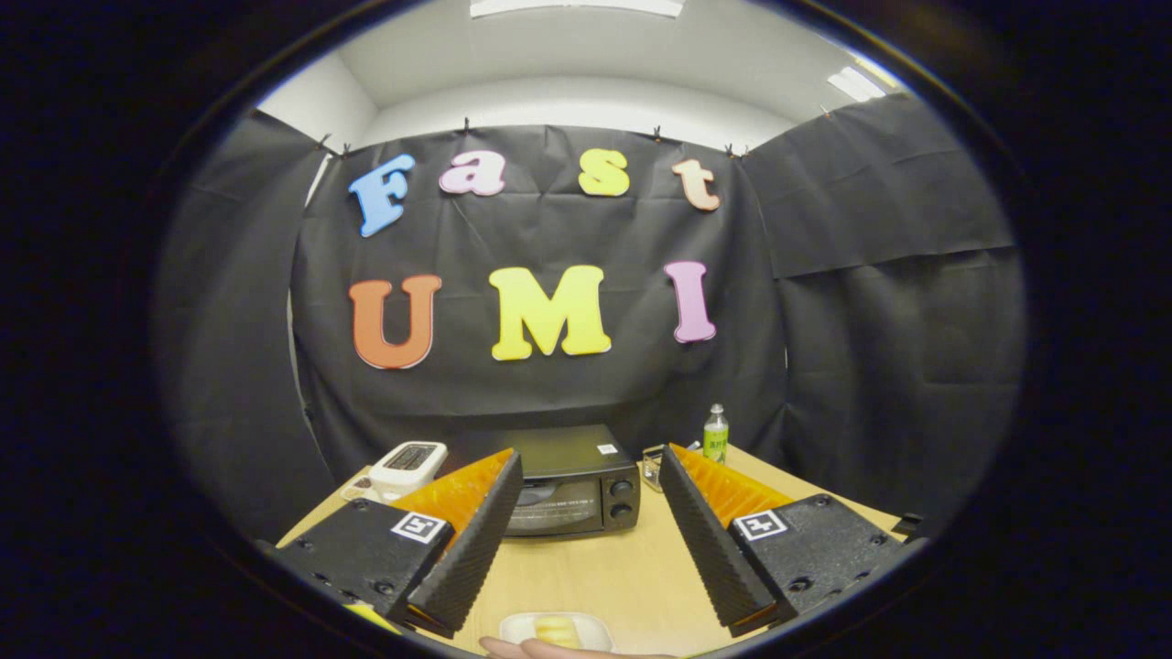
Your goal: Open the toaster oven, put the food inside, and close the toaster oven door.
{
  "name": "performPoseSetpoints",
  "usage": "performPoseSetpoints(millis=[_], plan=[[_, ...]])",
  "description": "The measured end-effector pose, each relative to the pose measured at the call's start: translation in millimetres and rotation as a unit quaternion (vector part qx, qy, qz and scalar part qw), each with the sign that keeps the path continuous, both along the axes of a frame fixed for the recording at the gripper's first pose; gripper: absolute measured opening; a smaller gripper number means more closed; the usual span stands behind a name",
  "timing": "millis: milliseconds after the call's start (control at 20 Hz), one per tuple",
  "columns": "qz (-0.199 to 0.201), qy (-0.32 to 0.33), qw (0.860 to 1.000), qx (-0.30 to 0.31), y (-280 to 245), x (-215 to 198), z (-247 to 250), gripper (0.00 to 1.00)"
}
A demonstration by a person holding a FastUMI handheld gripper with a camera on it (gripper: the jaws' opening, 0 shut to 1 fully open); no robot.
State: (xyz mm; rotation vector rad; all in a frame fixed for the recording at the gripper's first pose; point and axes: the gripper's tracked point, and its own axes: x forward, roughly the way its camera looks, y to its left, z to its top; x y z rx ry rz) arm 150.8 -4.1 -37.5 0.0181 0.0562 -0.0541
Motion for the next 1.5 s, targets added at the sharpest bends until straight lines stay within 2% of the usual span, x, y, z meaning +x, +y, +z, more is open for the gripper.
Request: performPoseSetpoints(millis=[200, 400, 550, 1000, 1200, 1350, 1500], plan=[[0.029, -0.003, 0.999, -0.028, 29.3, 52.9, -6.3, 0.99], [0.035, 0.006, 0.998, -0.059, 43.3, 102.6, -28.0, 0.99], [0.049, 0.029, 0.997, -0.052, 52.4, 130.1, -48.9, 0.99], [0.058, 0.108, 0.992, -0.035, 67.7, 198.6, -140.3, 0.99], [0.054, 0.127, 0.99, -0.042, 65.2, 217.0, -169.9, 0.99], [0.057, 0.107, 0.992, -0.022, 65.4, 219.8, -168.0, 0.99], [0.052, 0.102, 0.993, -0.039, 65.4, 217.4, -169.3, 1.0]])
